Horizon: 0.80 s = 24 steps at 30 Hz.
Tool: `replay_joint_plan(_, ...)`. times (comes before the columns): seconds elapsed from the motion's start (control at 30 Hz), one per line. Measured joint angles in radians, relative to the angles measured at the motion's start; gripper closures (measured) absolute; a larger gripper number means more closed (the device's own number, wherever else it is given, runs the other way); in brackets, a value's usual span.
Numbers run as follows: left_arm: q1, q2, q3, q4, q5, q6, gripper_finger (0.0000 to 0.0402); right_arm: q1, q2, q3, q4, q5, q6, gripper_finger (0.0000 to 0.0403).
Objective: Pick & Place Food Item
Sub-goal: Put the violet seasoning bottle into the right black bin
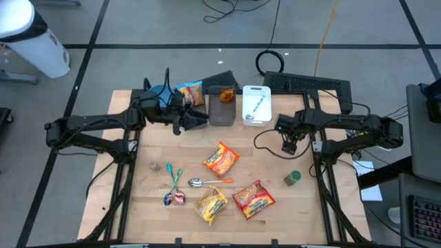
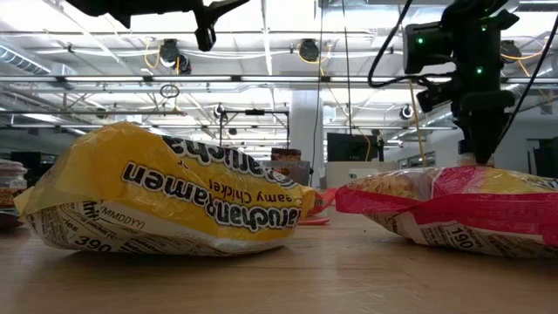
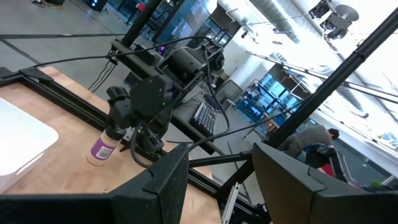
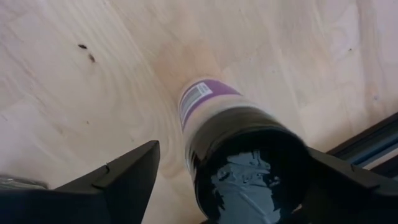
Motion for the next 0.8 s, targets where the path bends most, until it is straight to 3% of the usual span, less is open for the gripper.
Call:
replay_joint_plan(0.43,0.0,0.0,0.0,0.0,0.0,-0.007,0.0215,0.0,0.0,-0.044,0.008,-0.021,0.029,0.0117)
replay_joint_plan(0.8,0.0,0.0,0.0,0.0,0.0,-0.008,0.0215,0.0,0.0,-0.044,0.039,-0.026,0.019,0.0117)
